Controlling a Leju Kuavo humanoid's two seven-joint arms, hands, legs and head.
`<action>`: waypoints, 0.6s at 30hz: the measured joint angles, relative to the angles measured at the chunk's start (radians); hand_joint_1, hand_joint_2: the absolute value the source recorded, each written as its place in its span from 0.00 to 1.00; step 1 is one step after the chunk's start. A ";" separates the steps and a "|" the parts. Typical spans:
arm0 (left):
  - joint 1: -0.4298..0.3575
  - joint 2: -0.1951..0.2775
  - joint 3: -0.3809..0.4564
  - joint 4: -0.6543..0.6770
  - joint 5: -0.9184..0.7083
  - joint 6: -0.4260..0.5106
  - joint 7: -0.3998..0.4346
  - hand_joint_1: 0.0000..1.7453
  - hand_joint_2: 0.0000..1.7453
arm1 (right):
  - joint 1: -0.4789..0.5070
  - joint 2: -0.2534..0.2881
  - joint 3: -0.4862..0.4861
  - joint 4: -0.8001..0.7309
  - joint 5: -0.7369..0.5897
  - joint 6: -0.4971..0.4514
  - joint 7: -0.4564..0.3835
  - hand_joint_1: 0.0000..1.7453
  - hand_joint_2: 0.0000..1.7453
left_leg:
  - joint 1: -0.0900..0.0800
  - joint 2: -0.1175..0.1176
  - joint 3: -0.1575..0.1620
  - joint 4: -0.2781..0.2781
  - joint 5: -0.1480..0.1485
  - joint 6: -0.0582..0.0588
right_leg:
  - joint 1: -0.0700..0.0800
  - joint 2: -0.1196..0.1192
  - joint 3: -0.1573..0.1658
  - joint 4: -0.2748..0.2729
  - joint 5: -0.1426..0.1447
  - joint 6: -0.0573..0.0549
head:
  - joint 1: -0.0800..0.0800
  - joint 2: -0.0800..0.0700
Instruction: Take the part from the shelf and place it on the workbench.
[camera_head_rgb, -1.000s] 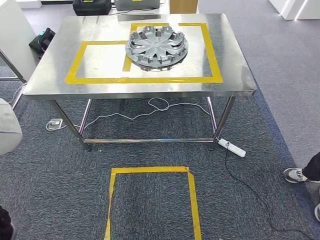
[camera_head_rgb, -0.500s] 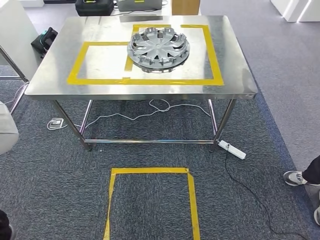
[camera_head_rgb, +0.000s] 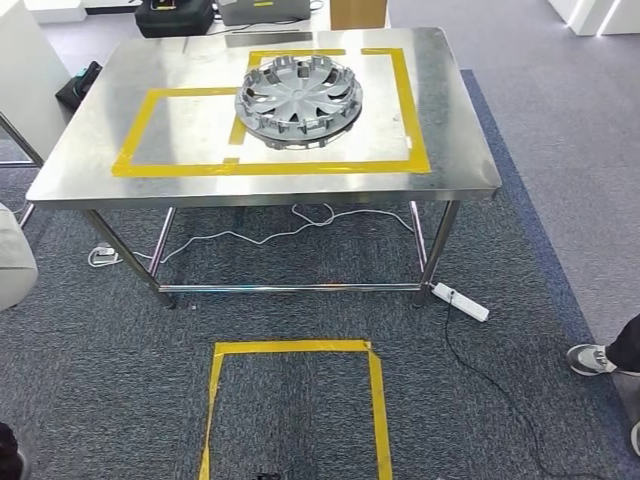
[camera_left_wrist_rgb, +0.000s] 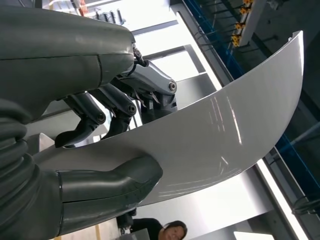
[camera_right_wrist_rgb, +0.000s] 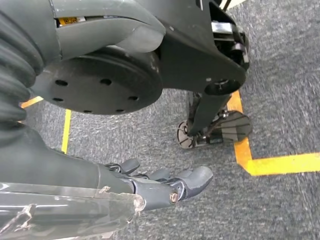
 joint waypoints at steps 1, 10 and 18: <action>0.000 0.000 0.000 0.000 0.000 0.000 0.000 1.00 1.00 | 0.000 0.000 0.000 0.000 0.000 0.000 0.001 0.00 1.00 | -0.001 0.001 0.021 -0.057 0.044 0.004 | -0.001 0.001 0.010 0.000 -0.008 0.004 | 0.000 0.000; -0.002 -0.005 -0.001 0.000 0.000 0.002 0.000 1.00 1.00 | -0.004 0.000 0.000 0.000 0.002 0.003 0.002 0.00 1.00 | -0.009 0.000 0.124 -0.240 0.070 0.041 | 0.005 -0.005 0.005 0.075 -0.070 0.050 | 0.003 0.000; -0.004 -0.007 -0.002 0.001 0.005 0.005 0.000 1.00 1.00 | 0.001 -0.003 0.000 0.000 0.006 0.005 0.004 0.00 1.00 | -0.033 -0.004 0.205 -0.241 0.003 0.055 | 0.036 -0.005 -0.123 0.086 0.028 0.007 | 0.009 0.000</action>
